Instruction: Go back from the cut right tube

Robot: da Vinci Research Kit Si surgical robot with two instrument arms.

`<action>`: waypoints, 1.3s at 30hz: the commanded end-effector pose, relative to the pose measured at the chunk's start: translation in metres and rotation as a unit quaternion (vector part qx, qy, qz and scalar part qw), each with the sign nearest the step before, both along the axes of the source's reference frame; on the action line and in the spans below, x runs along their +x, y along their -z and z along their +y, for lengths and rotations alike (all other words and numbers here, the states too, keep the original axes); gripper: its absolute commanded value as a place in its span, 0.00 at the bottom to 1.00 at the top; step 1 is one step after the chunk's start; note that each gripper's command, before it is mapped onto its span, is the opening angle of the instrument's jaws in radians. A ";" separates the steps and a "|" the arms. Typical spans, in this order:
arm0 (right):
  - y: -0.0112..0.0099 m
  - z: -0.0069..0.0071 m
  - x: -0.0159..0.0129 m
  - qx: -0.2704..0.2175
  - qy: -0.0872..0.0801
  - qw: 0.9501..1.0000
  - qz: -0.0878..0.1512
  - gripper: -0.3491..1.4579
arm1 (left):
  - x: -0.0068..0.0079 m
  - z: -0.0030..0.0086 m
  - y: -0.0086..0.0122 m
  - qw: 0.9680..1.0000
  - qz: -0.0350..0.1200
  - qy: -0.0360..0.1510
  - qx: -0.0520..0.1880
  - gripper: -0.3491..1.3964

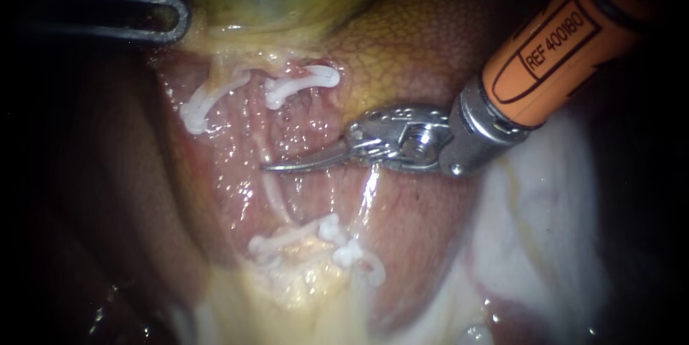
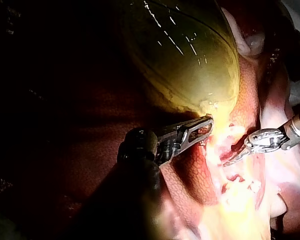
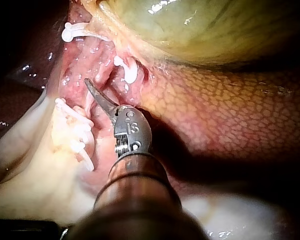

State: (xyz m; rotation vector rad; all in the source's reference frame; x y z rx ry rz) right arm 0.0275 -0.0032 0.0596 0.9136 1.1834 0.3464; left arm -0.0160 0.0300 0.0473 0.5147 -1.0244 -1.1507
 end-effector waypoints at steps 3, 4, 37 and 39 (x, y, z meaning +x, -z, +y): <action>0.0001 -0.0001 0.0000 0.000 0.000 1.000 0.000 0.00 | 0.0000 0.0000 0.0000 1.000 0.000 0.000 0.000 0.00; 0.0002 -0.0001 0.0000 0.000 0.000 1.000 0.000 0.00 | 0.0000 0.0000 0.0000 1.000 0.000 0.000 0.000 0.00; 0.0100 -0.0017 -0.0099 -0.264 -0.041 0.944 -0.193 0.99 | 0.0000 0.0000 0.0000 1.000 0.000 0.000 0.000 0.00; 0.0104 -0.0015 -0.0109 -0.270 -0.038 0.939 -0.211 0.99 | 0.0000 0.0000 0.0000 1.000 0.000 0.000 0.000 0.00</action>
